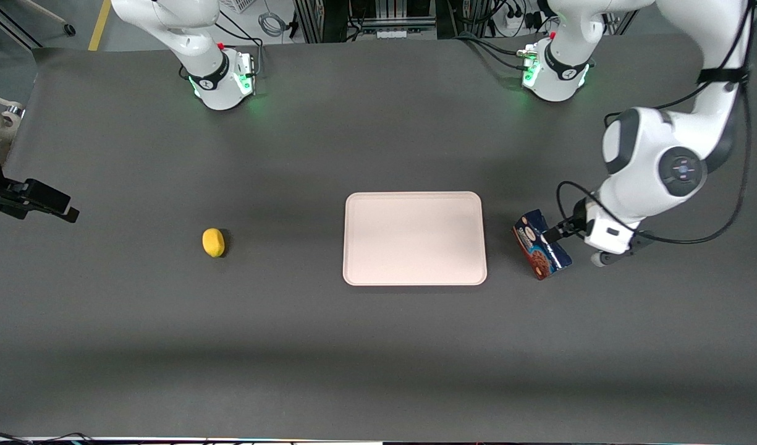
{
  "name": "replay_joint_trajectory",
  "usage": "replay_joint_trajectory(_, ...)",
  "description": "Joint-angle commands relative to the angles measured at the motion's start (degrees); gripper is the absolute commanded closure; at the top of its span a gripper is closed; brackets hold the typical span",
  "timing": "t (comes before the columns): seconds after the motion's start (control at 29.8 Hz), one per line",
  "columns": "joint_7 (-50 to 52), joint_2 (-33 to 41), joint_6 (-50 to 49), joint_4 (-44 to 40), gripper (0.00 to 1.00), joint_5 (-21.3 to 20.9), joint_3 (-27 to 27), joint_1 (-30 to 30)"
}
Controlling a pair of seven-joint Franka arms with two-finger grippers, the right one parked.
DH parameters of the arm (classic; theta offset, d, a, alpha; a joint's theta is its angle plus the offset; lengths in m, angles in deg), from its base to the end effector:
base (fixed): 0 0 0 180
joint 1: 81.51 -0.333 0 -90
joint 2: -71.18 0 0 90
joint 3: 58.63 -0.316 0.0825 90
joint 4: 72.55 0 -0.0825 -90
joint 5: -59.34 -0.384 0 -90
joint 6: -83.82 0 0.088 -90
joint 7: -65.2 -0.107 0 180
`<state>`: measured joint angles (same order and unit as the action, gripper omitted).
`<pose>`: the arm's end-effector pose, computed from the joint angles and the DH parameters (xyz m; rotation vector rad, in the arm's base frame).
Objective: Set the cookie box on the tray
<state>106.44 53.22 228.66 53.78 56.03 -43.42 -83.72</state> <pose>0.5426 -0.1262 0.2444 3.0085 0.7031 -0.0028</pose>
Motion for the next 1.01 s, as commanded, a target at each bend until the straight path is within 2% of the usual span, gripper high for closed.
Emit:
replay_joint_trajectory(0.0,1.6,0.4,0.3,-0.1,1.00,-1.3,-0.1,0.3)
replay_joint_trajectory(0.23,1.6,0.9,-1.0,-2.7,1.00,-1.3,-0.1,0.2)
replay_joint_trajectory(0.34,1.2,2.0,-4.9,-5.6,1.00,-1.4,-0.1,0.3)
replay_joint_trajectory(0.6,-0.4,2.8,-26.9,-21.8,1.00,-1.8,0.9,0.2)
replay_joint_trajectory(0.97,-9.0,9.6,-57.9,-41.7,1.00,-1.5,2.4,0.2)
